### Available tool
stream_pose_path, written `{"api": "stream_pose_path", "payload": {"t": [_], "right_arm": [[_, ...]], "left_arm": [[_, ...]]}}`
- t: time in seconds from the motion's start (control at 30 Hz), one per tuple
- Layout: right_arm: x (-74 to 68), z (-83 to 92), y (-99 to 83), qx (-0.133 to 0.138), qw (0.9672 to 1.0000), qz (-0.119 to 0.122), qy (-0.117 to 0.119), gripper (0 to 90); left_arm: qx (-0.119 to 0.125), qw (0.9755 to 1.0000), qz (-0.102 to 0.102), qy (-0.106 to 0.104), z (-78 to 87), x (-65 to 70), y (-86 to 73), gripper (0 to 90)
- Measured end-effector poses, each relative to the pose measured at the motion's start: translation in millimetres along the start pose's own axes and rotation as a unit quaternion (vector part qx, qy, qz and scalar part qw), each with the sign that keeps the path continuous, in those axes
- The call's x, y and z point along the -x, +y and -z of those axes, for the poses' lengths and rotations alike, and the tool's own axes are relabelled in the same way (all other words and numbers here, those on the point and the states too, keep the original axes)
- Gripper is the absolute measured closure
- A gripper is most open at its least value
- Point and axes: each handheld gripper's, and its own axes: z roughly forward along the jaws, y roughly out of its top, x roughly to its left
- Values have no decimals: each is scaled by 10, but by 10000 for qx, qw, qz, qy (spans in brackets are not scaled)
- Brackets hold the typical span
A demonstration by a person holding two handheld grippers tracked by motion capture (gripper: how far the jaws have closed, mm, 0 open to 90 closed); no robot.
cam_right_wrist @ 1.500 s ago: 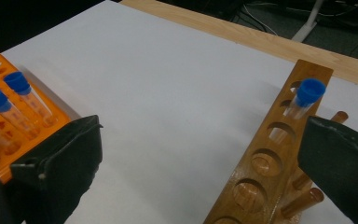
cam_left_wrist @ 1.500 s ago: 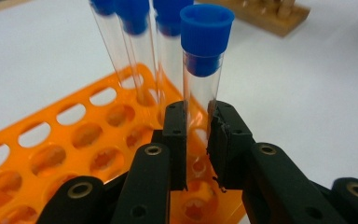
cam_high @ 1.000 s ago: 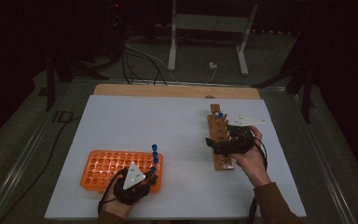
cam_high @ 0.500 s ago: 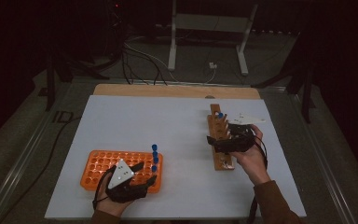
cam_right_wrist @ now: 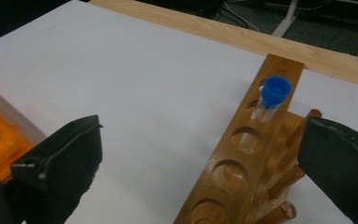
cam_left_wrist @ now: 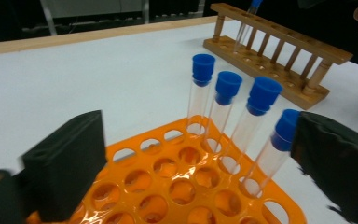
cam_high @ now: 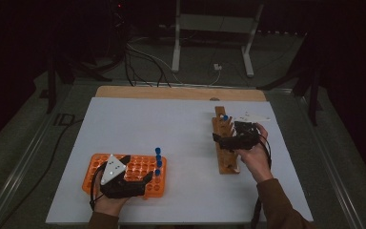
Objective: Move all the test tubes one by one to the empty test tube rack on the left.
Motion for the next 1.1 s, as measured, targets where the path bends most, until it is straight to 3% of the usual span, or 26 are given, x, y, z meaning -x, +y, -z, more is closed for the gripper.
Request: {"api": "stream_pose_path", "payload": {"t": [0.17,0.37,0.5,0.67,0.83,0.97,1.1], "right_arm": [[63,-48,13,5,9998,3,-176,4],[173,-132,39,-100,9997,-42,-202,5],[224,-217,64,-187,9994,-54,-298,67],[290,-339,85,-227,9985,-169,-464,195],[317,-421,72,-241,9977,-188,-604,448],[332,-454,68,-234,9975,-260,-618,559],[325,-481,71,-243,9974,-184,-653,635]], "left_arm": [[1,10000,28,14,-1,-20,1,4],[14,10000,15,30,-3,-24,4,4],[35,10000,29,11,-10,-21,9,5],[47,10000,39,12,-7,-23,10,5],[67,10000,55,0,3,-30,13,5],[68,10000,64,10,13,-32,15,5],[66,10000,69,1,14,-32,14,5]]}}
